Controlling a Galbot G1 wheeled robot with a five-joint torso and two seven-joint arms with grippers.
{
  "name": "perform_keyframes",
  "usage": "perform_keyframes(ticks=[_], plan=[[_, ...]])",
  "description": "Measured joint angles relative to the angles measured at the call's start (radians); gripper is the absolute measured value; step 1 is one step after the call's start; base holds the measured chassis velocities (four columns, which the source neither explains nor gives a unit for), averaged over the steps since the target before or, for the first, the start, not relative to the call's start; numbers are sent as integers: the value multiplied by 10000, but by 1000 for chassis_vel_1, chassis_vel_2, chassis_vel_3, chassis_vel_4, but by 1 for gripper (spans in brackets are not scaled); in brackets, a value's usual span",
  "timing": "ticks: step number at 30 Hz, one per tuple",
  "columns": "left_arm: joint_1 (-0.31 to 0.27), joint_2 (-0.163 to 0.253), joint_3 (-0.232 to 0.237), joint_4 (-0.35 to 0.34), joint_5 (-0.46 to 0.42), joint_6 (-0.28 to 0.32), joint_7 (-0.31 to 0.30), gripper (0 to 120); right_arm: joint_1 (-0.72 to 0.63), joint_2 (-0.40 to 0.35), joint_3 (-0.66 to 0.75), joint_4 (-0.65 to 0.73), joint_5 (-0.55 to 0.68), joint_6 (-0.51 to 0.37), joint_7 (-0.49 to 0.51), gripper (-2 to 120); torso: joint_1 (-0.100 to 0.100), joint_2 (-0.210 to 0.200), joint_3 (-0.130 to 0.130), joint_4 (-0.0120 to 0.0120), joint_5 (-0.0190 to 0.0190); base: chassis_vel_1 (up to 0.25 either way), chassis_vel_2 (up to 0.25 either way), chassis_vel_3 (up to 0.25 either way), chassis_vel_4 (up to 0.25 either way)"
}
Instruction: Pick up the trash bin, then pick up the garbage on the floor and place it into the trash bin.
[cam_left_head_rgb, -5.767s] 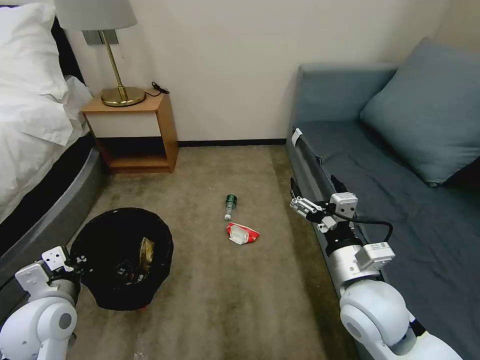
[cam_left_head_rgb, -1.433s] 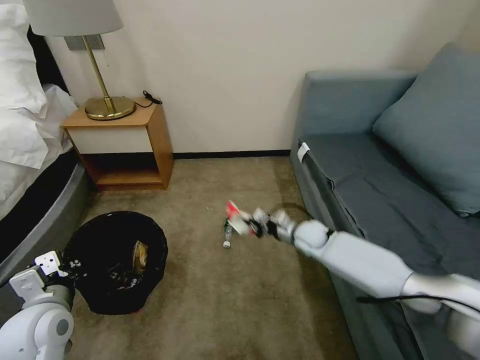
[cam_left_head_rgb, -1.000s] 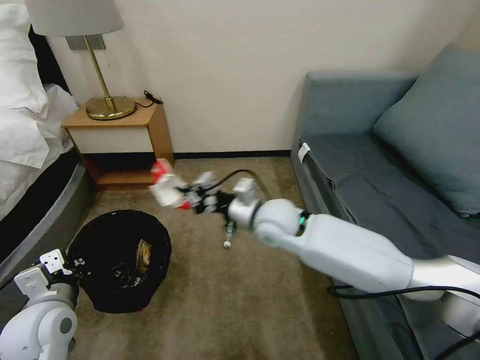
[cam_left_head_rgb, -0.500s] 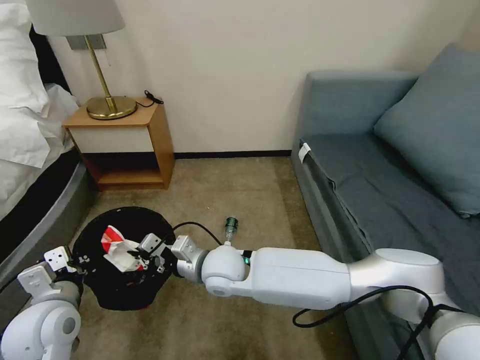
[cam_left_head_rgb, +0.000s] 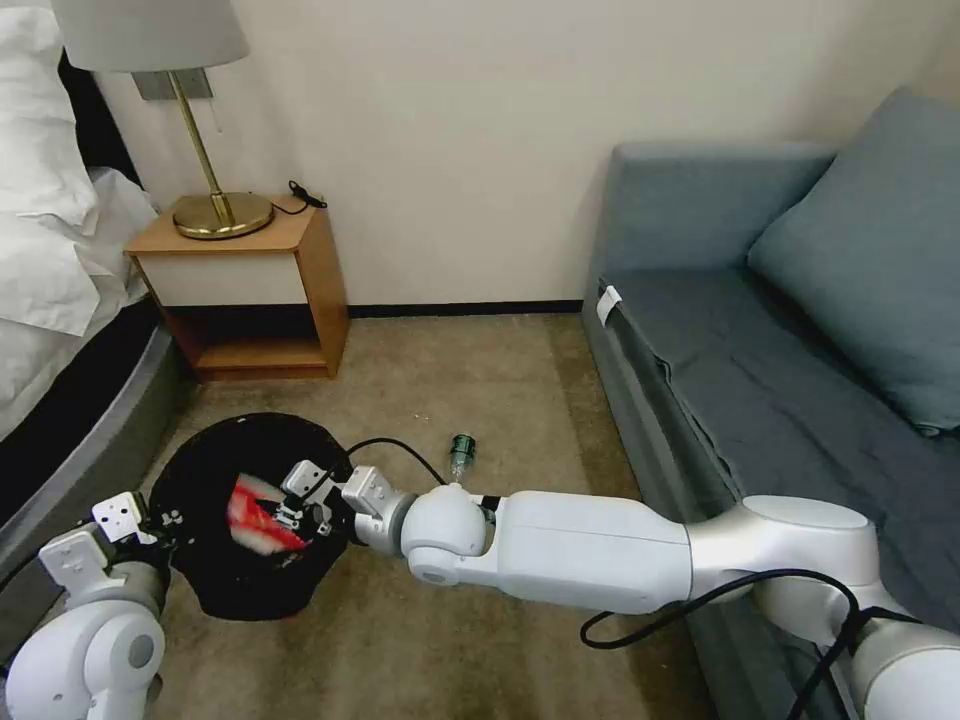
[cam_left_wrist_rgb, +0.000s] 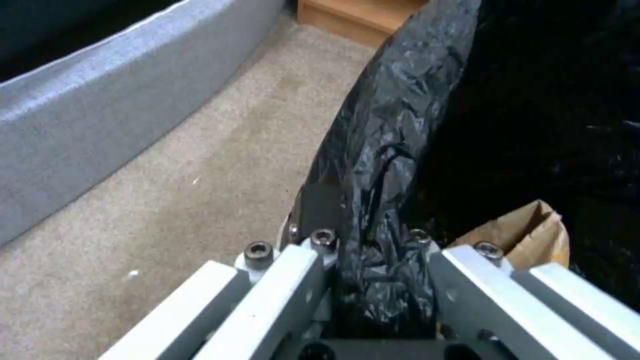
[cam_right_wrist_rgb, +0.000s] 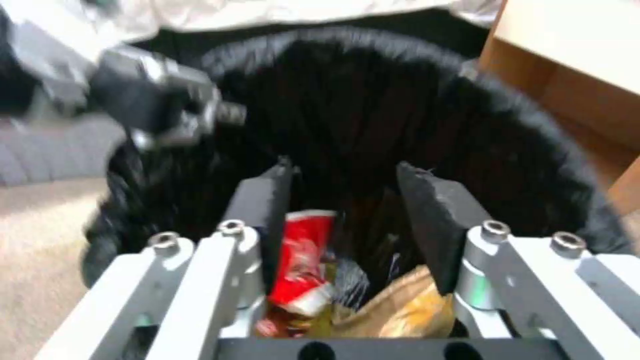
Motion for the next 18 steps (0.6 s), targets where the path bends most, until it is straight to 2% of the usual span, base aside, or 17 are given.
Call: perform_keyframes(ticks=[1,2,4,6,8,10,12,13,14,17,18], plan=[[0,13,-31,10,-15,0,1,3,-68,-116,322,275,35,0,173,54,0,0,0,0,0,0,0,0,0],[0,13,-31,10,-15,0,1,3,-68,-116,322,275,35,0,173,54,0,0,0,0,0,0,0,0,0],[-15,74,-116,43,-59,0,3,3,-292,-556,1455,969,-82,139,490,66,0,0,0,3,3,0,0,0,0],[-20,80,-133,47,-67,0,3,3,-356,-718,1809,1154,-171,176,524,67,0,0,0,3,2,0,0,0,0],[-56,105,-222,47,-143,0,2,3,-965,-1745,3503,2114,-731,380,778,79,0,0,0,2,3,0,0,0,0],[-62,110,-240,45,-160,0,1,3,-1188,-2026,3892,2364,-883,394,874,82,0,0,0,-5,3,0,0,0,0],[-89,116,-283,49,-196,-6,13,3,-2500,-2958,5594,3514,-1470,401,1510,95,0,1,-1,-7,4,0,0,0,0],[-95,113,-306,71,-195,-18,10,3,-2943,-3180,5982,3802,-1644,401,1699,98,0,1,0,-9,6,0,0,0,0],[-95,113,-306,71,-195,-18,10,3,-2943,-3180,5982,3802,-1644,401,1699,98,0,1,0,-9,6,0,0,0,0],[-124,87,-391,205,-156,-63,13,3,-4905,-3915,7338,4756,-2814,638,2303,100,0,1,-1,-1,3,0,0,0,0],[-124,87,-391,205,-156,-63,13,3,-4905,-3915,7338,4756,-2814,638,2303,100,0,1,-1,-1,3,0,0,0,0]])
